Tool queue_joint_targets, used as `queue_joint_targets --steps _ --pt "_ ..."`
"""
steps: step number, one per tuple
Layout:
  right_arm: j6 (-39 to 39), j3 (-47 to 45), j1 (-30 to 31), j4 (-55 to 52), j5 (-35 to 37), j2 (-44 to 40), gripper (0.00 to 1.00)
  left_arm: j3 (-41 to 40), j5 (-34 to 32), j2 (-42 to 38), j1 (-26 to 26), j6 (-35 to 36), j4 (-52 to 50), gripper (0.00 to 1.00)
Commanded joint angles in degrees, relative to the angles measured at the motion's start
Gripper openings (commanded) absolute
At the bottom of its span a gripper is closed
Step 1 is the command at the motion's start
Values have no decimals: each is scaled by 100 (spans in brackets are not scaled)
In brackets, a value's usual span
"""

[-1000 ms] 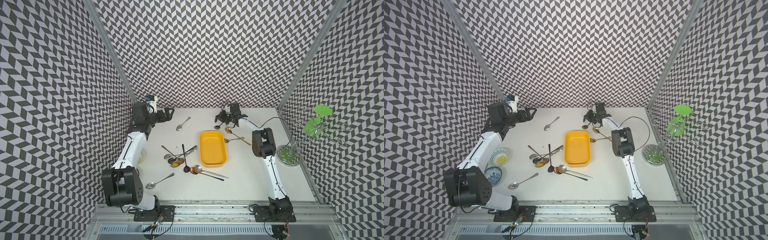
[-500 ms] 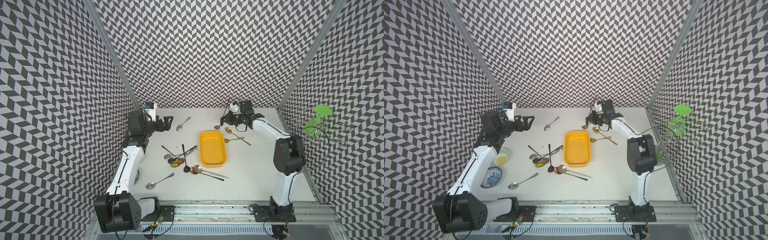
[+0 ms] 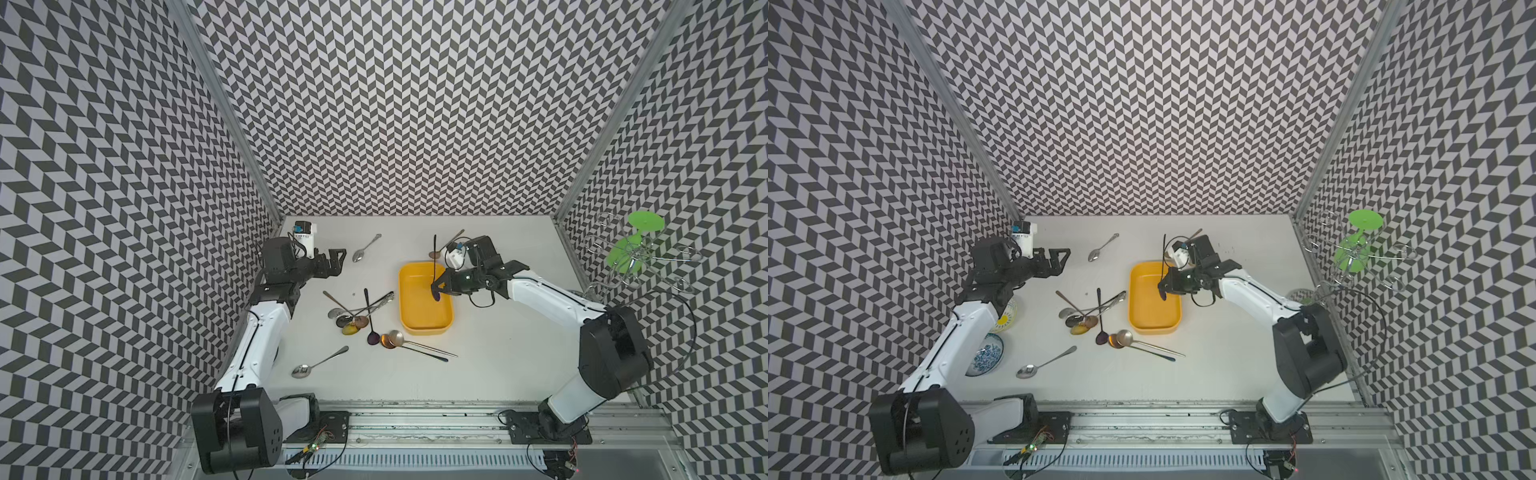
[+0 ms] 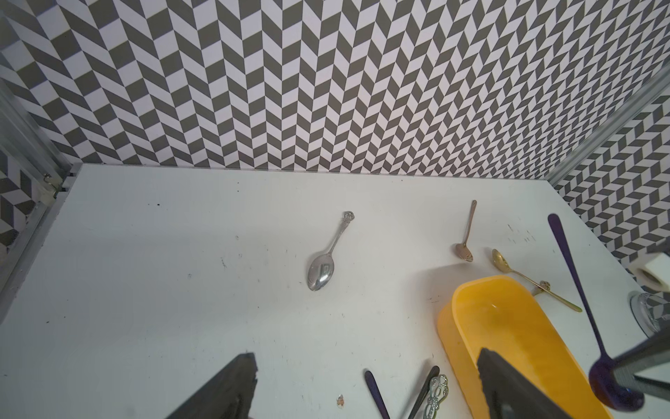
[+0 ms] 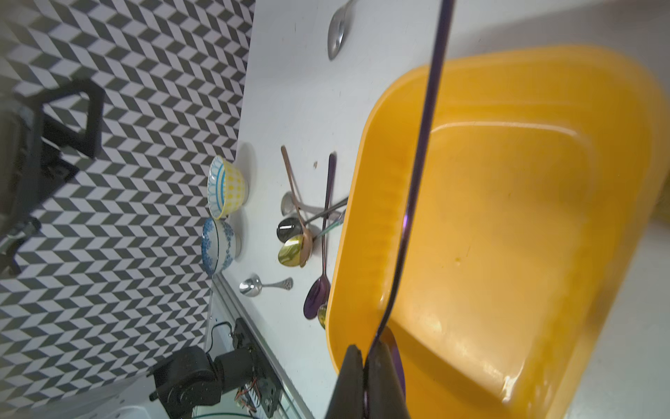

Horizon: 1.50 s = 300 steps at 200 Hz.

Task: Put the spoon into the storage box
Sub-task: Place the spoon in the storage box.

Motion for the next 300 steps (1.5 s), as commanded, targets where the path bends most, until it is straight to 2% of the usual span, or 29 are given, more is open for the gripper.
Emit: queue_joint_targets --steps 1,45,94,160,172,191,213,263,300 --pt "-157 -119 309 123 -40 -251 0 -45 -38 -50 56 140 237 99" --pt "-13 -461 670 393 -102 -70 0 -166 -53 -89 109 222 296 99" --pt "950 -639 815 1590 -288 535 1 -144 5 -37 110 148 315 99" --pt "1146 -114 983 1409 92 1332 4 -129 31 -32 110 120 317 99" --pt "1155 -81 975 1428 137 1380 8 -111 26 -42 110 121 298 99" --pt "1144 33 979 1383 186 1456 22 -115 31 -30 110 121 315 99" --pt "1123 75 988 1281 195 1333 32 0 45 52 101 137 247 99" --pt "701 242 978 639 748 707 39 551 -211 411 -24 499 -152 99" --pt "373 268 903 245 1245 87 43 1021 -733 768 -456 1030 -443 98"
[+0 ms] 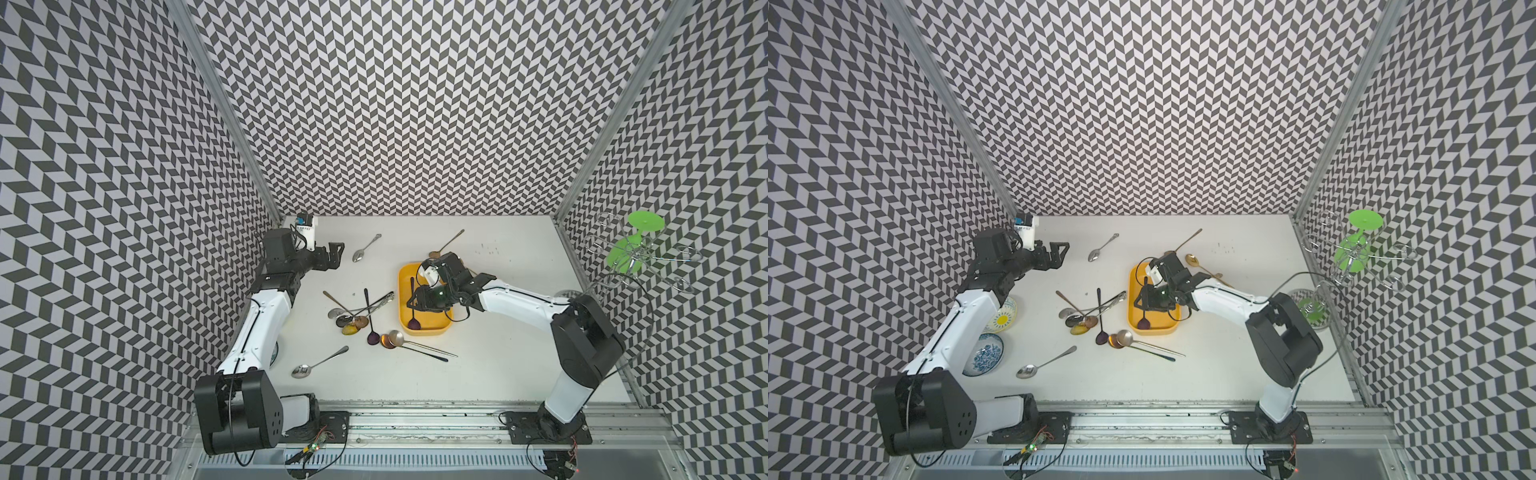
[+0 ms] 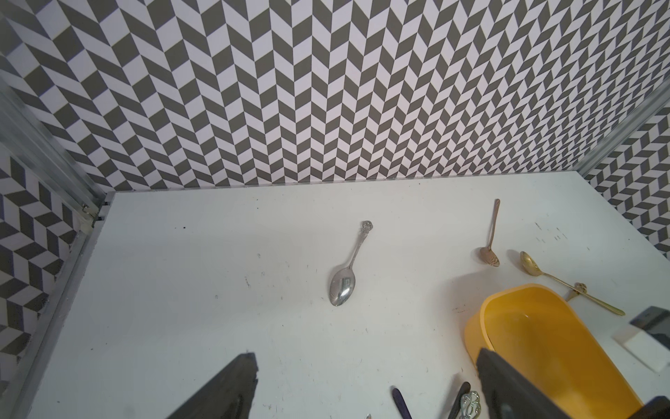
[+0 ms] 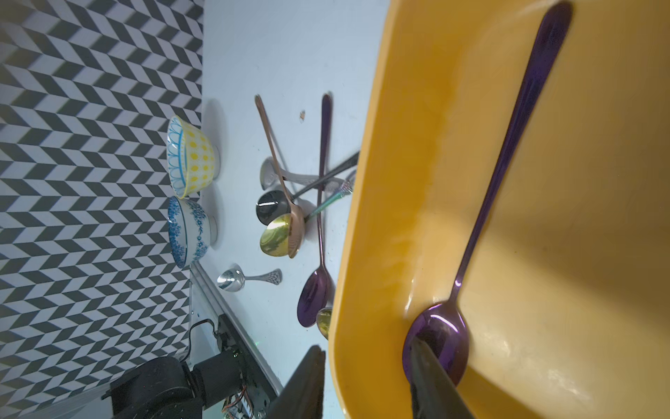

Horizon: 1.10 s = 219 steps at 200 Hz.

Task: Put the spoon into the storage box
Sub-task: Place the spoon in the storage box, then pick up the spoon from the center of the board.

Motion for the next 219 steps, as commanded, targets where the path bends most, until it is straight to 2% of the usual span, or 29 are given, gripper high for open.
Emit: queue_joint_targets --steps 1,76,153,178,219 --pt "-371 194 -47 -291 491 -506 43 425 -399 216 -302 493 -322 98" --pt "-1119 84 -710 -1057 1470 -1875 57 1595 -1106 1458 -980 1037 -1038 95" --pt "-2235 -607 -1714 -1207 2349 -3650 80 3253 -1444 3056 -1433 1420 -1880 95" --pt "-2636 -793 -1797 -1170 2811 -3990 85 3802 -1451 3565 -1506 1485 -2075 94" --pt "-2963 -1469 -1806 -652 3102 -4513 86 4780 -1484 4438 -1597 1590 -2436 90"
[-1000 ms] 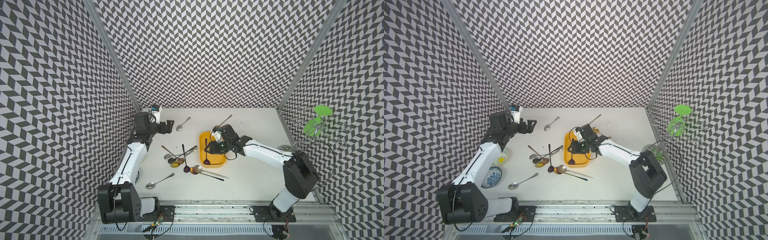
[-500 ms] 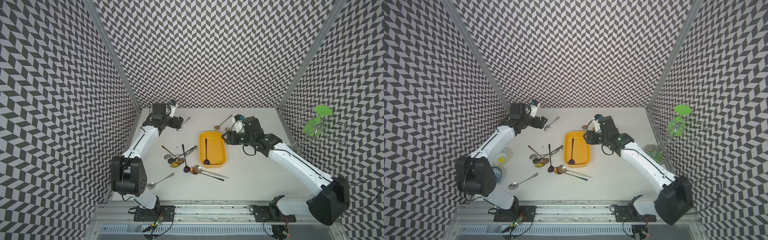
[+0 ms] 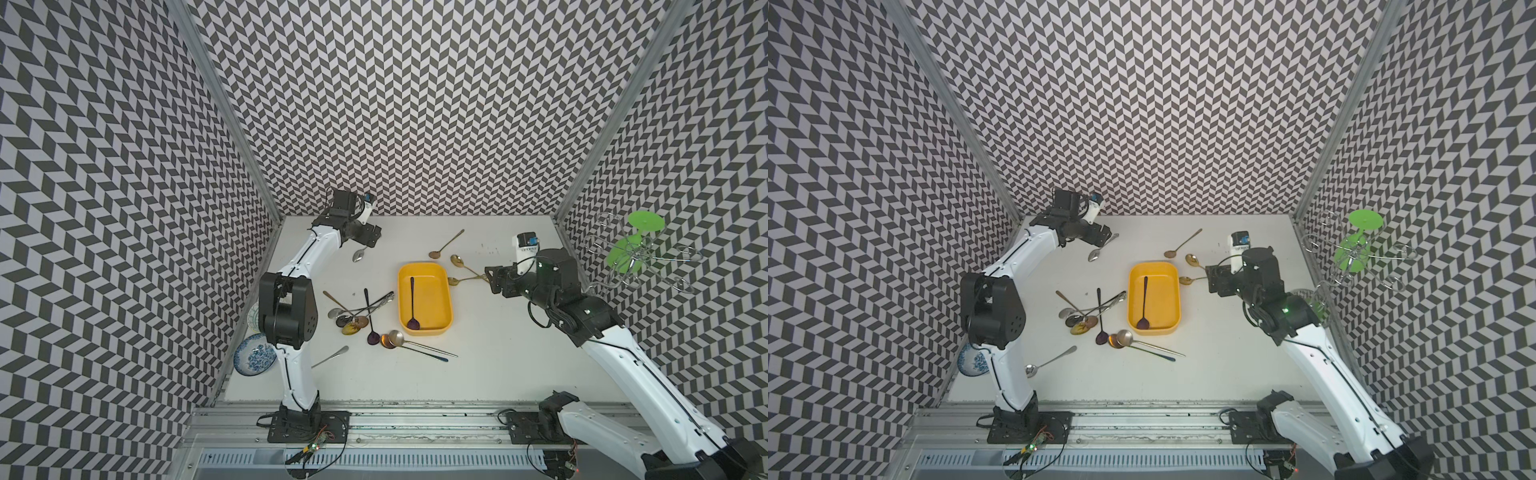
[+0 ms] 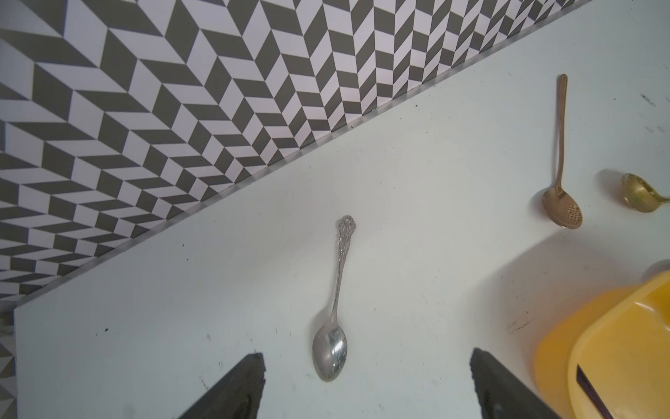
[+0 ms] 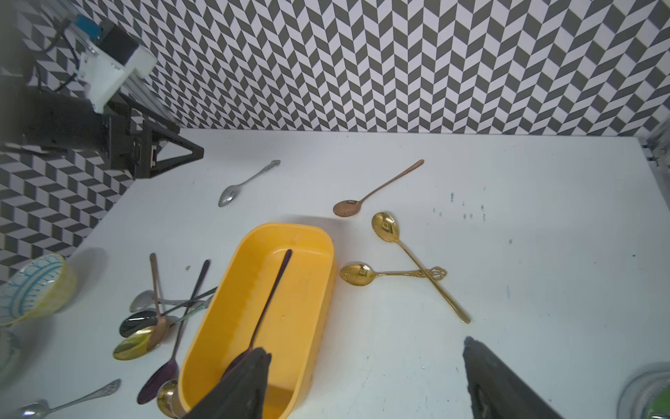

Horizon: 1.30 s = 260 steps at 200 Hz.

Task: Put the spoon into the storage box
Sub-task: Pick up the spoon from the center of the board.

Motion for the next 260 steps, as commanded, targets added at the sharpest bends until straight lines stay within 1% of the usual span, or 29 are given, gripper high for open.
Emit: queue_joint_targets --steps 1,23,38,46,66,101,119,146,197,214,228,234,260 --pt "-372 -365 -32 512 347 -287 86 494 -52 361 -53 145 -370 90" --pt "-415 -789 -31 893 366 -666 88 966 -106 839 -62 198 -587 88" --pt "-488 -1057 -23 1174 430 -977 95 1220 -157 1123 -67 279 -691 85" --pt "-524 -1206 -23 1316 477 -1157 100 1331 -210 1262 -71 291 -717 84" --pt "-610 -1619 -14 1569 539 -1655 100 1617 -315 1583 -69 343 -801 83" --pt "-641 -2192 29 1971 991 -2371 100 2130 -431 2171 -62 391 -939 80" --pt "-658 -2244 30 2044 1073 -2435 100 2382 -457 2430 -62 381 -1042 78" --pt "-628 -2394 30 2176 966 -2514 100 2558 -493 2707 -28 379 -1035 76" --pt "-636 -2466 46 2255 1027 -2600 100 2699 -481 3038 99 329 -1160 70" --pt "-630 -2471 47 2295 1016 -2610 100 2706 -436 3082 114 337 -1254 66" --pt "-626 -2498 47 2313 985 -2641 100 2707 -414 3123 122 329 -1315 59" --pt "-628 -2499 47 2300 1017 -2649 100 2707 -407 3141 122 320 -1353 54" --pt "-627 -2489 47 2314 1039 -2670 100 2692 -397 3140 122 242 -1466 42"
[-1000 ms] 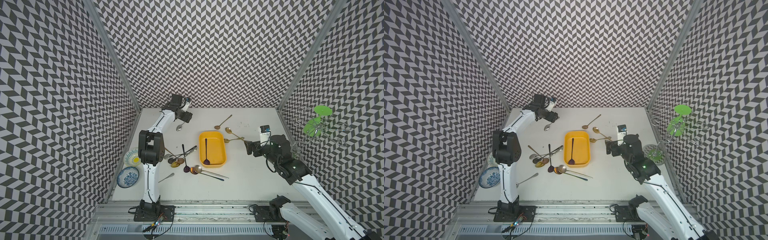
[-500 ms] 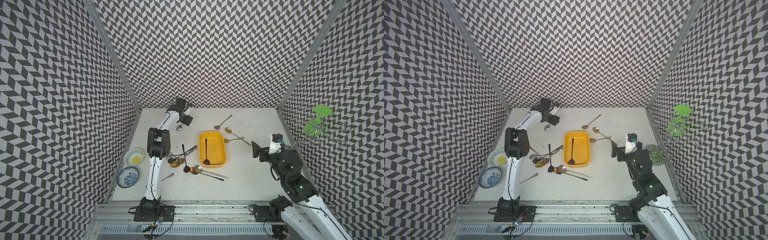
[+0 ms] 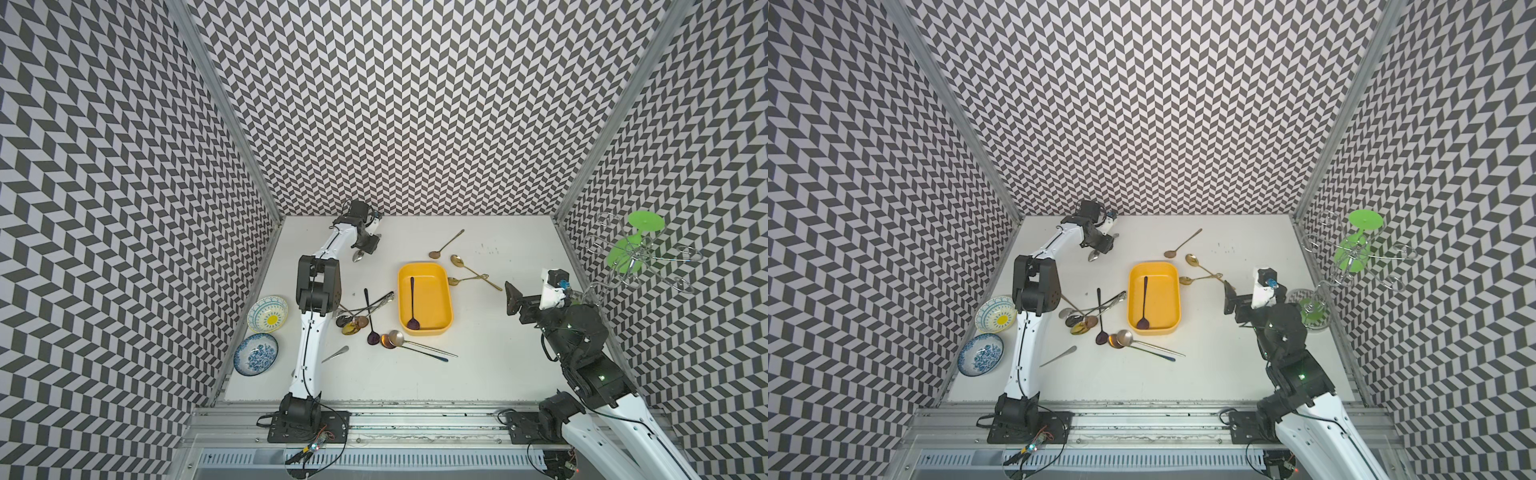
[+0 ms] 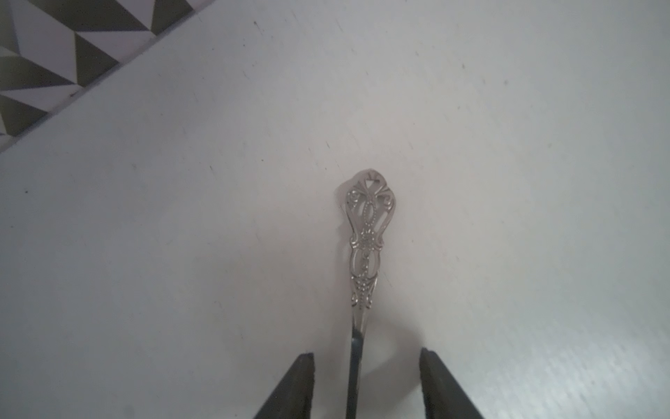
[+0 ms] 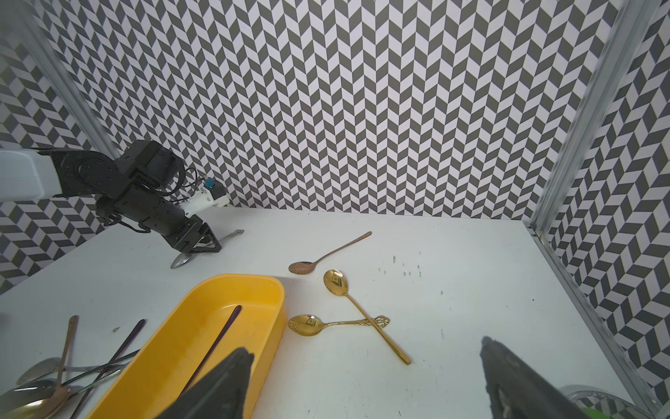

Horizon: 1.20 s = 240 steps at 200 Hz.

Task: Put the spoon into the storage box
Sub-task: Pick up the spoon from the center of the board.

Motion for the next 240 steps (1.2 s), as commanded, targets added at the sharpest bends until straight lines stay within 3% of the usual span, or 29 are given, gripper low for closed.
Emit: queue_joint_targets --steps 1,43,90,168,240 --pt "-46 -59 32 355 58 -88 100 105 45 142 18 -76 -334 42" --pt "-58 -71 32 357 110 -141 100 -31 53 46 -9 -201 -412 25" --pt "-60 -88 32 390 130 -183 100 -85 264 -213 -53 -479 -423 0" --pt "-64 -126 32 386 203 -179 100 -241 897 -883 -122 -1324 -329 0" --pt "-46 -152 32 445 154 -196 100 -1341 1800 -2192 -419 -2304 76 0"
